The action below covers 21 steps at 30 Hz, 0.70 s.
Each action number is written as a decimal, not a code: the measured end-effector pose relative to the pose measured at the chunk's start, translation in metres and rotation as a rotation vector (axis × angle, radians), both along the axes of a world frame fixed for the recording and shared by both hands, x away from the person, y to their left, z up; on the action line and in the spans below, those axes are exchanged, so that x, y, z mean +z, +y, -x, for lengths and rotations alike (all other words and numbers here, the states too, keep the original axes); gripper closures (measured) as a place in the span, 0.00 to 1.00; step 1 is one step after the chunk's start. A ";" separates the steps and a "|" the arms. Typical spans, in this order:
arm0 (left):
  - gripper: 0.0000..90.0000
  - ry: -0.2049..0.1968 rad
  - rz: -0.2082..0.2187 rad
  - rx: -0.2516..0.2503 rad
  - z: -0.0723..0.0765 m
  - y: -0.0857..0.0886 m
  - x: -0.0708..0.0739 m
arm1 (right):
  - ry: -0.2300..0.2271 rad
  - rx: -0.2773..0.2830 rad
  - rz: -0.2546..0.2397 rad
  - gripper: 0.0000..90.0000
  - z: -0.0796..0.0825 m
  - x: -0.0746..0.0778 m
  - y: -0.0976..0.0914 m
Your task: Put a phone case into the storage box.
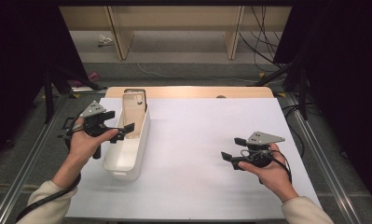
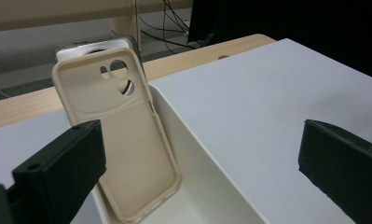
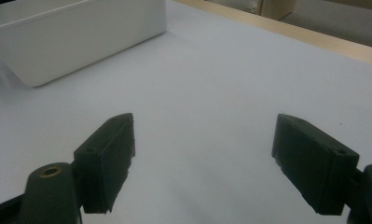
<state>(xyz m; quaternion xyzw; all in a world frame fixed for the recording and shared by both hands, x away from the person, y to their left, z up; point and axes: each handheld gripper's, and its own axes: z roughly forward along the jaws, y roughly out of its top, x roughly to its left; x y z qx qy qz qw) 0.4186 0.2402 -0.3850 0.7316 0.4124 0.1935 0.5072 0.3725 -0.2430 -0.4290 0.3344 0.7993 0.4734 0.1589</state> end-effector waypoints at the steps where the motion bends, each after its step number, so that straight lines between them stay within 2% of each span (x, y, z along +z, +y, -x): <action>1: 0.00 0.001 -0.002 -0.002 0.002 -0.001 0.000 | -0.001 0.000 0.000 0.25 0.000 0.000 0.000; 21: 0.00 -0.025 -0.030 -0.049 0.040 -0.008 -0.012 | -0.001 0.000 -0.008 0.25 0.003 0.001 -0.002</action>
